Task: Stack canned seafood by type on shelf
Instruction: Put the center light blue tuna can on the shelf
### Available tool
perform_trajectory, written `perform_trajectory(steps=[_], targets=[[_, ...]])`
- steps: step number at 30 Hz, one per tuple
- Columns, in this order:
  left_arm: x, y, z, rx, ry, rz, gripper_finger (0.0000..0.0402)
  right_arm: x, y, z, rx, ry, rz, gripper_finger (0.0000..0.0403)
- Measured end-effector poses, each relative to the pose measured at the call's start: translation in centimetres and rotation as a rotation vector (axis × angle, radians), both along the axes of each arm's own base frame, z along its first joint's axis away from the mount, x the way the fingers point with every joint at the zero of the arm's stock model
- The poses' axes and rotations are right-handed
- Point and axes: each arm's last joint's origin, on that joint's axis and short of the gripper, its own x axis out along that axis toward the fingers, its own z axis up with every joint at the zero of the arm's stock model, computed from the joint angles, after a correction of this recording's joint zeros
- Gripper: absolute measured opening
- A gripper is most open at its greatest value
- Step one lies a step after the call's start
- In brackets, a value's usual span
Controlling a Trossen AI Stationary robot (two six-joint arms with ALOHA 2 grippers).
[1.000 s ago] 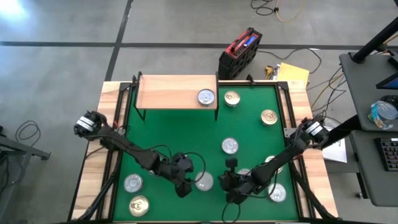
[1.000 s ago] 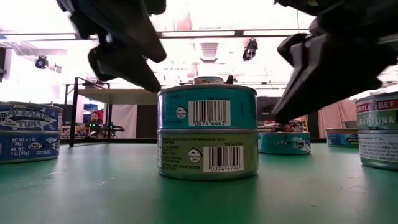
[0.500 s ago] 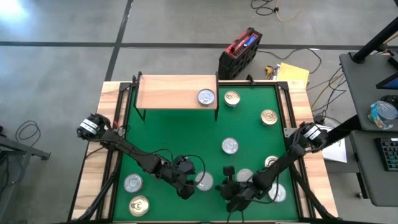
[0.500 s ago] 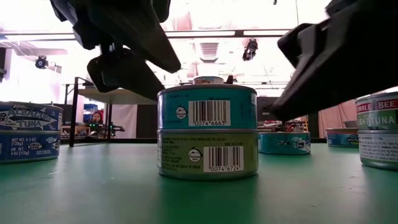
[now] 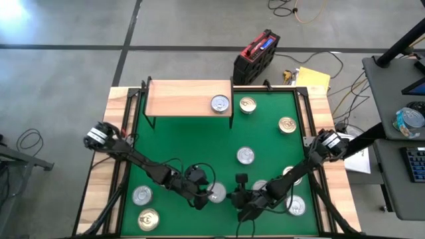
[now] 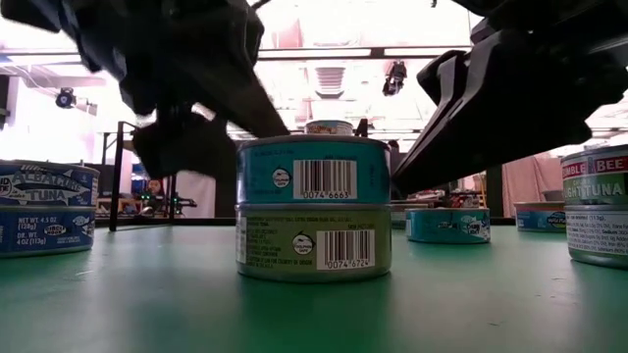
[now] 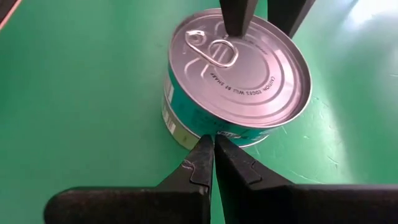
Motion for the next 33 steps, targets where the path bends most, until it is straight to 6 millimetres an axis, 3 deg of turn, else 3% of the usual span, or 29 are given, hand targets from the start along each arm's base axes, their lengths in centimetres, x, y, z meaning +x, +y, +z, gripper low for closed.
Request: perform_trajectory(steps=[9, 33], targets=[[0.5, -0.1, -0.9, -0.027, -0.079, -0.003, 0.0231, 0.2, -0.1, 0.1, 0.015, -0.011, 0.002, 0.0009], [1.3, -0.5, 0.4, -0.036, -0.193, -0.023, 0.0231, 0.3, -0.1, 0.0, 0.014, -0.007, 0.004, 0.0009]])
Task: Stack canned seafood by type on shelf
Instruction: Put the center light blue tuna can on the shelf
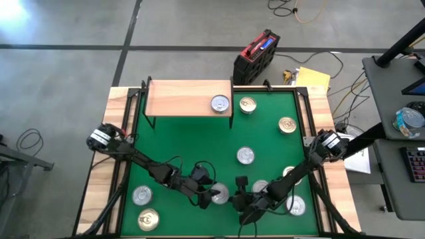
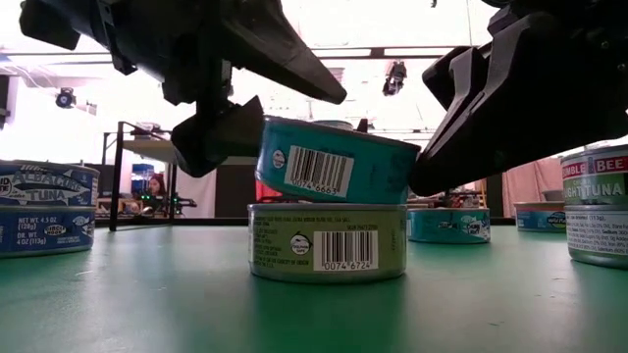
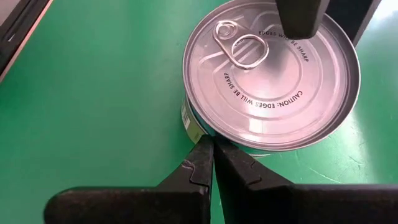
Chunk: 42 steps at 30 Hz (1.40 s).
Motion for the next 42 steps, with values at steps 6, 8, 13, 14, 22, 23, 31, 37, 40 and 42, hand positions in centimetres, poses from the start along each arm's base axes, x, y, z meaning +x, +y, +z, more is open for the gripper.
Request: perform_trajectory(steps=[6, 8, 13, 14, 22, 23, 31, 37, 40, 42], targets=[[0.0, 0.0, 0.5, -0.012, -0.013, -0.009, 0.0231, 0.0, -0.1, -0.1, -0.014, 0.007, 0.001, 0.0009], [-0.1, 0.0, 0.7, -0.018, -0.017, -0.013, 0.0231, -0.1, -0.1, -0.1, -0.018, 0.010, -0.001, 0.0009], [-0.1, -0.1, 0.9, -0.022, -0.022, -0.017, 0.0231, -0.1, -0.2, -0.1, -0.026, 0.014, -0.002, 0.0009], [-0.1, -0.1, 0.9, -0.023, -0.023, -0.018, 0.0231, -0.1, -0.2, -0.1, -0.029, 0.014, -0.001, 0.0009], [0.3, -0.5, 2.2, -0.045, -0.135, -0.057, 0.0231, 0.1, -0.4, -0.2, -0.045, 0.005, -0.018, 0.0009], [0.3, -0.5, 2.2, -0.045, -0.132, -0.060, 0.0231, 0.1, -0.5, -0.1, -0.048, -0.001, -0.026, 0.0009], [0.2, -0.5, 1.7, -0.041, -0.090, -0.088, 0.0231, 0.4, -0.8, -0.1, -0.043, -0.007, -0.038, 0.0009], [0.1, -0.4, 1.5, -0.035, -0.078, -0.087, 0.0231, 0.5, -1.0, -0.1, -0.037, -0.005, -0.044, 0.0009], [0.1, -0.3, 1.3, -0.016, -0.062, -0.068, 0.0231, 0.5, -1.0, -0.1, -0.033, -0.007, -0.060, 0.0009], [0.0, -0.2, 1.1, 0.006, -0.040, -0.052, 0.0231, 0.5, -1.0, 0.0, -0.032, -0.009, -0.060, 0.0009]])
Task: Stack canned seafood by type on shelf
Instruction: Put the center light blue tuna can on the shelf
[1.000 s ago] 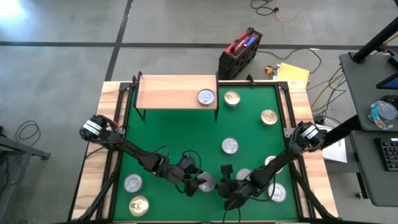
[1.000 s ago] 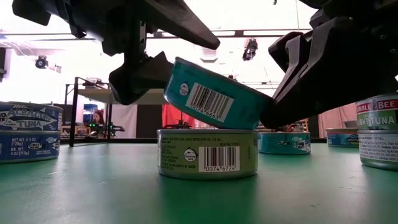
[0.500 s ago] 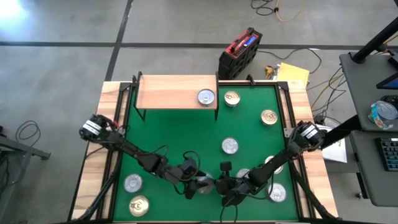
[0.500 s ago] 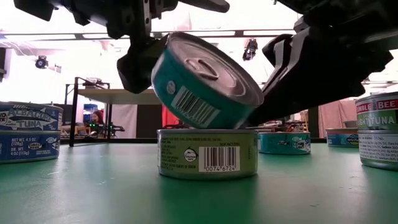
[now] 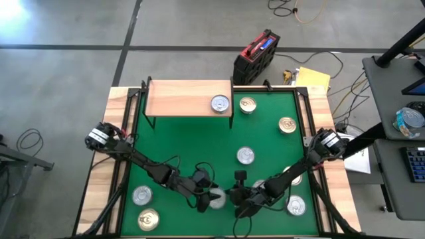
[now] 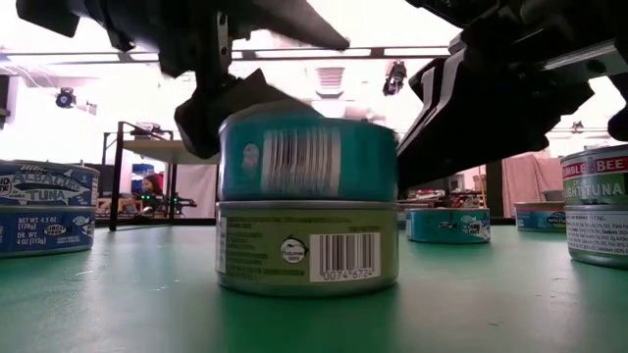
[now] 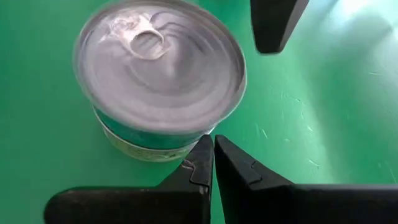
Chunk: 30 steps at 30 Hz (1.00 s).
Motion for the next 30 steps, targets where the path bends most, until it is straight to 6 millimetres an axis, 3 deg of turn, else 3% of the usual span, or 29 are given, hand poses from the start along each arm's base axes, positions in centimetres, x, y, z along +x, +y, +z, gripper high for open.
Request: perform_trajectory(steps=[5, 15, 18, 22, 26, 30], targets=[[-0.1, 0.1, -0.1, 0.034, 0.012, 0.000, 0.0231, -0.2, -0.1, 0.4, 0.007, 0.003, -0.006, 0.0009], [-1.7, -0.6, 2.1, 0.243, -0.012, -0.167, 0.0220, -1.3, -0.8, 2.9, 0.117, 0.040, -0.087, 0.0009], [-2.2, -1.4, 2.1, 0.306, -0.015, -0.224, 0.0188, -1.5, -0.8, 3.5, 0.175, 0.047, -0.088, 0.0009], [-3.1, -2.3, 1.6, 0.359, 0.023, -0.278, 0.0115, -1.7, -0.5, 3.7, 0.235, 0.098, 0.004, 0.0009], [-3.1, -1.9, 2.1, 0.184, 0.036, -0.123, 0.0047, -2.3, 0.6, 3.4, 0.158, 0.133, 0.139, 0.0009], [-2.9, -1.1, 2.7, 0.000, 0.059, -0.009, 0.0028, -3.2, 2.0, 3.1, -0.037, 0.122, 0.297, 0.0009]])
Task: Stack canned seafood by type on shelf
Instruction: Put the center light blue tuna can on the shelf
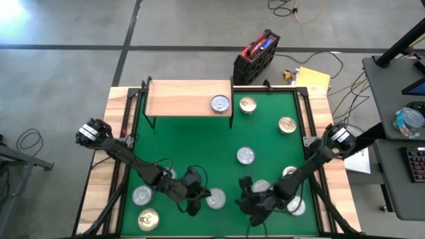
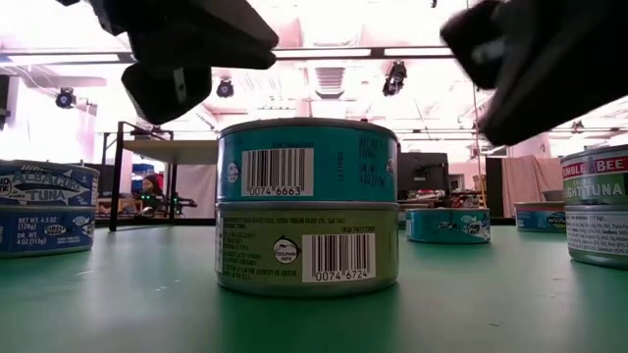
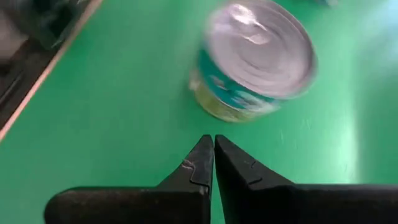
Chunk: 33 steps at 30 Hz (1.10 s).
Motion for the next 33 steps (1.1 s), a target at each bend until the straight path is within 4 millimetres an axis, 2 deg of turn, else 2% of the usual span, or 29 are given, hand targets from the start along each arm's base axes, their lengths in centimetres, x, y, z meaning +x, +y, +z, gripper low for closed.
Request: perform_trajectory(steps=[5, 10, 15, 19, 26, 33], targets=[[0.4, 0.9, -0.2, -0.083, 0.065, -0.043, 0.0054, 0.3, 1.3, -1.4, 0.055, -0.012, 0.045, 0.0009], [1.0, 2.3, -0.5, -0.044, 0.090, -0.033, 0.0123, 1.4, 2.5, -2.4, 0.018, -0.144, 0.015, 0.0009], [1.4, 3.0, -0.5, 0.019, 0.075, -0.054, 0.0193, 2.8, 3.8, -3.1, -0.012, -0.160, 0.021, 0.0009], [1.5, 3.3, -0.6, 0.028, 0.086, -0.098, 0.0228, 4.0, 4.5, -3.3, -0.065, -0.205, -0.033, 0.0009], [1.4, 3.3, -1.2, 0.034, 0.110, -0.117, 0.0247, 5.2, 5.1, -3.6, -0.141, -0.206, -0.145, 0.0009], [1.2, 4.0, -2.1, 0.046, 0.132, -0.115, 0.0248, 5.4, 5.1, -3.9, -0.119, -0.190, -0.183, 0.0009]])
